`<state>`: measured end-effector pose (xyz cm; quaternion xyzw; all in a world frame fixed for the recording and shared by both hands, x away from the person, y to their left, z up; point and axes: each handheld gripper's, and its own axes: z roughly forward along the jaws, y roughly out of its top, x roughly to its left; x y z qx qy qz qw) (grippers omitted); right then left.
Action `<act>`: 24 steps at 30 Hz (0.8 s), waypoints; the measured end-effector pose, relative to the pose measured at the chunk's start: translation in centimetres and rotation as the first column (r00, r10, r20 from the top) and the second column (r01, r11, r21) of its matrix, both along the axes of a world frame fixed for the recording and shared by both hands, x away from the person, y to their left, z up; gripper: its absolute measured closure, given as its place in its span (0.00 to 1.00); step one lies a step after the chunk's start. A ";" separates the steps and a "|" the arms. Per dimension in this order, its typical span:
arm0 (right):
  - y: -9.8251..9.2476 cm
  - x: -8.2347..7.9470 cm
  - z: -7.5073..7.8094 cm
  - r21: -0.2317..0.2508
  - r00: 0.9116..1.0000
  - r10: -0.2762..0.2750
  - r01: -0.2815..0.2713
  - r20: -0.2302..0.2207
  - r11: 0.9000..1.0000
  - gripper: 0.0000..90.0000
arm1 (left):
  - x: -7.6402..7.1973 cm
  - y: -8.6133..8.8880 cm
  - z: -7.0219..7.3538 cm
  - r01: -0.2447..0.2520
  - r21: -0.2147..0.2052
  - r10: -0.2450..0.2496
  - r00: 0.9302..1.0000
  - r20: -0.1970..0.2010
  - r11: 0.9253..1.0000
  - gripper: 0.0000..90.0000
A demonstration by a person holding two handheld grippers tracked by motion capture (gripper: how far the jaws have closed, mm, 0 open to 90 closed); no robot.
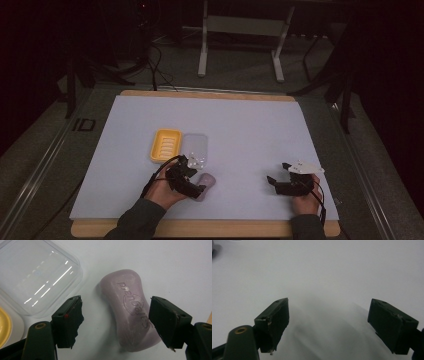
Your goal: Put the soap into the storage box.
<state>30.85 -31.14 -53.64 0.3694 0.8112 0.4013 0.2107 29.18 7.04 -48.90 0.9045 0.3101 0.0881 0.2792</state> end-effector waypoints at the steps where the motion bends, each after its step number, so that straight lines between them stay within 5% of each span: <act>1: 0.0 0.0 0.0 0.000 1.000 0.000 0.000 0.000 1.000 0.19 | 0.0 -0.1 0.0 -0.001 0.001 0.001 1.000 -0.004 1.000 0.30; 24: 0.1 0.0 0.0 -0.007 1.000 0.004 -0.004 0.001 1.000 0.19 | 0.5 -2.4 -0.6 0.003 0.062 0.000 0.999 -0.050 0.998 0.26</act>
